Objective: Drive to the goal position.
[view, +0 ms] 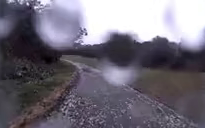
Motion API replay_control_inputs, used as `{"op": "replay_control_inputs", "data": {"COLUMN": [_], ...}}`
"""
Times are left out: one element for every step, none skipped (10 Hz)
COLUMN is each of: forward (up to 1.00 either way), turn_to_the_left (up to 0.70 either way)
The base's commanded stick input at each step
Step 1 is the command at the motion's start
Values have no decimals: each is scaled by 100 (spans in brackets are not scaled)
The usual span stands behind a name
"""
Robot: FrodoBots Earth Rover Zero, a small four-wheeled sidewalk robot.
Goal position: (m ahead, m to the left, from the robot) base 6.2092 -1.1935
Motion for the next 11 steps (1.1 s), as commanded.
{"op": "replay_control_inputs", "data": {"forward": [70, 70, 70, 70, 70, 70, 70, 70, 70, 70, 70], "turn_to_the_left": [0, 0, 0, 0, 0, 0, 0, 0, 5, 17, 28]}}
